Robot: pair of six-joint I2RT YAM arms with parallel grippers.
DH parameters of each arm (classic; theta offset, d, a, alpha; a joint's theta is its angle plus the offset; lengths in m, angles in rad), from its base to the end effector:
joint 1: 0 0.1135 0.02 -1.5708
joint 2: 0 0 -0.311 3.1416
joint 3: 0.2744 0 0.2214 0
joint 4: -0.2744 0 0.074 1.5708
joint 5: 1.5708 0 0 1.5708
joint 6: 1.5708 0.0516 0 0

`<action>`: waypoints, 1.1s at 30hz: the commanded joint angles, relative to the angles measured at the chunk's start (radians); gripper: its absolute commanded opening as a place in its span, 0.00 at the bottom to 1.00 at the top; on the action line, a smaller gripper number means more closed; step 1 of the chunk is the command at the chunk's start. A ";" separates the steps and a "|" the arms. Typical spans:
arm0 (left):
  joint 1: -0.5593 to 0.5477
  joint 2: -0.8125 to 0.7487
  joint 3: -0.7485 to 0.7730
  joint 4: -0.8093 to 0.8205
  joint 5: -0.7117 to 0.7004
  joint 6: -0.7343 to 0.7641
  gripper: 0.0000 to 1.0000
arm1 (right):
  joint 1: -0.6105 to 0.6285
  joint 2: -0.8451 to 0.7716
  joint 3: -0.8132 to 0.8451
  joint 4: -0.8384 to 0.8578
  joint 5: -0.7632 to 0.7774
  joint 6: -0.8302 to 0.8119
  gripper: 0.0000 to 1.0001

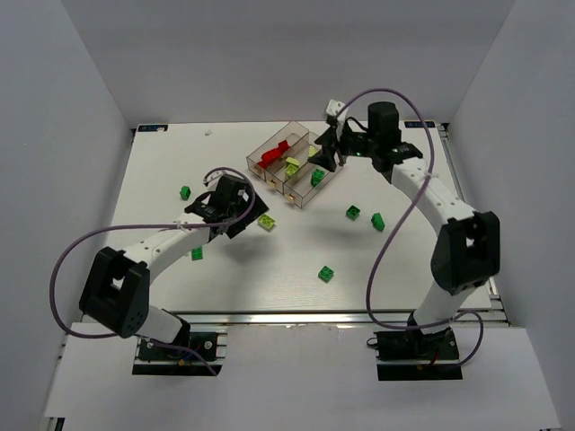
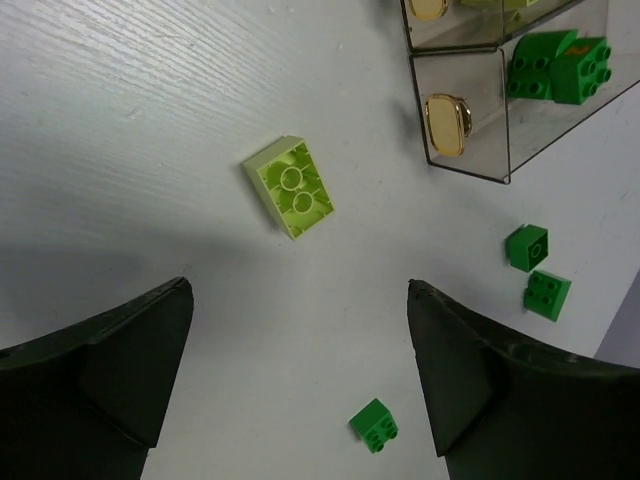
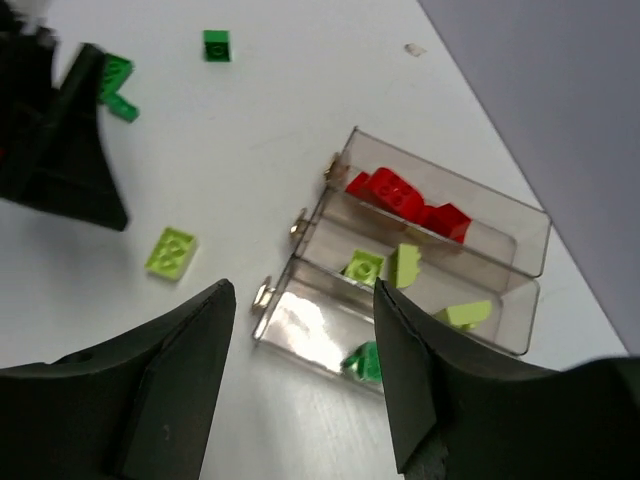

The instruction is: Sort the legos into containers by color

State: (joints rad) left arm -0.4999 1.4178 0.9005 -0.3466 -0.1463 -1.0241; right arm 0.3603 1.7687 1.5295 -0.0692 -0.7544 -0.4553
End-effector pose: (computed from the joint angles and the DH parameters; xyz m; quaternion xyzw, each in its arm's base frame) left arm 0.2394 -0.1222 0.2725 -0.2669 0.8972 -0.1887 0.2971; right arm 0.3700 0.1772 0.3923 -0.4972 0.6028 0.2710 0.5621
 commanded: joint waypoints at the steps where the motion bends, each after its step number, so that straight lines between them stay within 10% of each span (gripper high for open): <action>1: -0.032 0.038 0.092 -0.107 -0.041 -0.031 0.98 | -0.011 -0.087 -0.107 -0.078 -0.086 -0.042 0.62; 33: -0.069 0.668 0.765 -0.605 -0.168 -0.068 0.89 | -0.098 -0.318 -0.374 -0.098 -0.048 0.173 0.57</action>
State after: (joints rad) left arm -0.5625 2.0819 1.6276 -0.8642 -0.2836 -1.0828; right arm 0.2749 1.4834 1.1622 -0.2008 -0.7883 -0.2951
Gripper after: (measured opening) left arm 0.897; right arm 0.571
